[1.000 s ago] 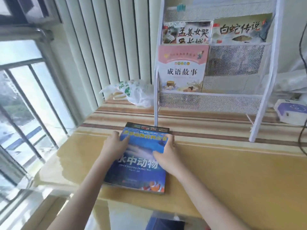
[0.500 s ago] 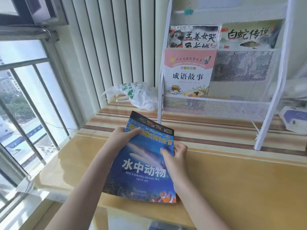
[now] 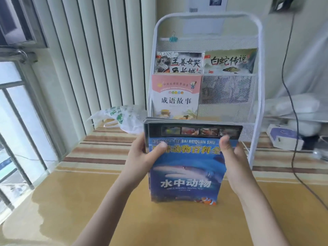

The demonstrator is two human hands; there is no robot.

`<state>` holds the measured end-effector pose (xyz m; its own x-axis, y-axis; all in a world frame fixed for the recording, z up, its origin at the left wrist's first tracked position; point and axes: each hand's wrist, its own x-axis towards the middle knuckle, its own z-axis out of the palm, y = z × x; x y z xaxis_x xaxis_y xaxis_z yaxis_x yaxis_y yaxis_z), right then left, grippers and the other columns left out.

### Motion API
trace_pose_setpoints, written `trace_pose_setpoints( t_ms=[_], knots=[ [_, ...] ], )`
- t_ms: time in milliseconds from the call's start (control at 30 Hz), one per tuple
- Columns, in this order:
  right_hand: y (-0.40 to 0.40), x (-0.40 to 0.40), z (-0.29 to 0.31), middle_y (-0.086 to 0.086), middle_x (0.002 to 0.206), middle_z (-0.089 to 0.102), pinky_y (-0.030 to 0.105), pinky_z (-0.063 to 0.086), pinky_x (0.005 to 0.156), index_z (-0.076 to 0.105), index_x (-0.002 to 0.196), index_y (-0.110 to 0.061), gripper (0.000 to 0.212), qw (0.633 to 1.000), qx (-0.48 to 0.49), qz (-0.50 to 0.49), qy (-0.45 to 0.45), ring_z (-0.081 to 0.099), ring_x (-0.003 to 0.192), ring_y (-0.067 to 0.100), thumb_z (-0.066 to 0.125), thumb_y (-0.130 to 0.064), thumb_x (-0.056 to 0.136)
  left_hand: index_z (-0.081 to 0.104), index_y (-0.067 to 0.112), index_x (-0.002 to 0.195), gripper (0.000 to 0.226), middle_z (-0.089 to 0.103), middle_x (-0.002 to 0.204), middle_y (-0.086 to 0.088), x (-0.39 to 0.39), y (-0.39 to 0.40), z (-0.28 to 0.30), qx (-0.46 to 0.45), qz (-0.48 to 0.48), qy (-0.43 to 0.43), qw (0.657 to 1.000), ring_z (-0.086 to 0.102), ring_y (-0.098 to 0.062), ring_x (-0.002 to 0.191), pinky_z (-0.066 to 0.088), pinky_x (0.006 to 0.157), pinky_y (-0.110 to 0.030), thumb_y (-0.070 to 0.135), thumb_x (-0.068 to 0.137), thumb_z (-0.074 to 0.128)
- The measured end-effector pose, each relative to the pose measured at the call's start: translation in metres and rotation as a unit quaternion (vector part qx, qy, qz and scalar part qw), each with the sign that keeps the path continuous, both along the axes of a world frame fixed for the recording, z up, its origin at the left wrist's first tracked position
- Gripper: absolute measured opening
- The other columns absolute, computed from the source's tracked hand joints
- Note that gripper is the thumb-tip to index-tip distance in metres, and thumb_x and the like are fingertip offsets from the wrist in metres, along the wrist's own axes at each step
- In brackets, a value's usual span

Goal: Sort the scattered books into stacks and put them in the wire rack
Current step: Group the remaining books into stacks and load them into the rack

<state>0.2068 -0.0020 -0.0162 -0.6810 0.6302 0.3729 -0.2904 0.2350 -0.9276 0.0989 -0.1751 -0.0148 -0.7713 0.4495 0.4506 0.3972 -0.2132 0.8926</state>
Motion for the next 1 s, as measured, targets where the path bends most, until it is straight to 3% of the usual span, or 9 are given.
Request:
trace_pose_setpoints(
  t_ms=[133, 233, 333, 467, 533, 600, 767, 900, 1000],
  knots=[
    [0.002, -0.004, 0.011, -0.016, 0.072, 0.061, 0.014, 0.049, 0.057, 0.064, 0.076, -0.033, 0.080, 0.998, -0.049, -0.035, -0.003, 0.055, 0.060, -0.013, 0.052, -0.096, 0.029, 0.062, 0.029, 0.088, 0.022, 0.071, 0.077, 0.023, 0.003, 0.018, 0.007, 0.059, 0.011, -0.038, 0.997, 0.066, 0.007, 0.076, 0.050, 0.071, -0.012, 0.021, 0.075, 0.078],
    [-0.006, -0.010, 0.011, -0.015, 0.060, 0.059, 0.007, 0.042, 0.056, 0.064, 0.065, -0.025, 0.046, 0.998, -0.054, -0.029, 0.006, 0.052, 0.052, -0.013, 0.067, -0.071, 0.062, 0.061, 0.029, 0.085, 0.021, 0.069, 0.072, 0.027, 0.004, 0.029, 0.003, 0.076, 0.060, -0.036, 0.995, 0.063, 0.012, 0.070, 0.046, 0.064, -0.005, 0.021, 0.075, 0.077],
    [-0.007, -0.015, 0.006, -0.021, 0.055, 0.062, 0.013, 0.045, 0.063, 0.063, 0.064, -0.024, 0.018, 0.997, -0.061, -0.040, 0.009, 0.055, 0.054, -0.014, 0.065, -0.042, 0.064, 0.058, 0.026, 0.086, 0.025, 0.066, 0.069, 0.030, 0.006, 0.033, -0.004, 0.076, 0.101, -0.028, 0.992, 0.060, 0.015, 0.067, 0.042, 0.062, -0.001, 0.005, 0.081, 0.070],
    [0.006, -0.016, 0.014, -0.016, 0.046, 0.054, 0.015, 0.039, 0.051, 0.067, 0.055, -0.030, 0.036, 0.997, -0.030, -0.049, 0.051, 0.045, 0.045, -0.004, 0.072, -0.066, 0.057, 0.062, 0.017, 0.073, 0.018, 0.066, 0.058, 0.017, 0.007, 0.047, 0.010, 0.107, 0.118, -0.028, 0.987, 0.057, 0.007, 0.055, 0.043, 0.056, -0.006, 0.003, 0.082, 0.068],
    [0.019, -0.015, 0.036, -0.015, 0.043, 0.050, 0.015, 0.037, 0.047, 0.062, 0.056, -0.020, 0.042, 0.995, -0.015, -0.054, 0.080, 0.042, 0.042, -0.005, 0.078, -0.059, 0.057, 0.063, 0.018, 0.072, 0.017, 0.066, 0.060, 0.016, 0.011, 0.061, 0.035, 0.145, 0.093, -0.008, 0.985, 0.058, 0.005, 0.058, 0.046, 0.058, -0.009, 0.004, 0.081, 0.069],
    [0.042, -0.015, 0.073, -0.017, 0.042, 0.049, 0.019, 0.038, 0.051, 0.051, 0.059, -0.019, 0.038, 0.988, -0.011, -0.078, 0.132, 0.042, 0.041, -0.006, 0.076, -0.045, 0.068, 0.064, 0.022, 0.073, 0.016, 0.067, 0.061, 0.019, 0.013, 0.082, 0.071, 0.173, 0.073, 0.038, 0.981, 0.060, 0.005, 0.061, 0.048, 0.061, -0.012, 0.009, 0.079, 0.072],
    [0.102, -0.030, 0.171, -0.022, 0.070, 0.065, 0.014, 0.049, 0.067, 0.055, 0.091, -0.026, 0.033, 0.976, 0.029, -0.048, 0.211, 0.057, 0.068, -0.015, 0.058, -0.052, 0.071, 0.062, 0.021, 0.070, 0.019, 0.065, 0.066, 0.011, -0.001, 0.153, 0.152, 0.230, 0.085, 0.114, 0.963, 0.059, -0.007, 0.065, 0.053, 0.070, -0.038, 0.029, 0.074, 0.078],
    [0.164, -0.045, 0.202, -0.016, 0.078, 0.072, 0.018, 0.051, 0.066, 0.057, 0.090, -0.019, 0.037, 0.984, 0.106, 0.003, 0.145, 0.068, 0.079, 0.001, 0.053, -0.050, 0.070, 0.054, 0.023, 0.063, 0.030, 0.056, 0.053, 0.015, -0.013, 0.207, 0.170, 0.221, 0.123, 0.129, 0.959, 0.047, -0.001, 0.053, 0.042, 0.058, -0.024, 0.036, 0.075, 0.078],
    [0.202, -0.053, 0.191, -0.018, 0.085, 0.072, 0.016, 0.050, 0.070, 0.064, 0.094, -0.020, 0.048, 0.981, 0.179, -0.040, 0.056, 0.066, 0.083, -0.001, 0.062, -0.060, 0.069, 0.059, 0.003, 0.075, 0.043, 0.063, 0.066, -0.007, -0.036, 0.232, 0.156, 0.198, 0.134, 0.117, 0.964, 0.048, -0.016, 0.057, 0.046, 0.063, -0.036, 0.043, 0.076, 0.074]
  ],
)
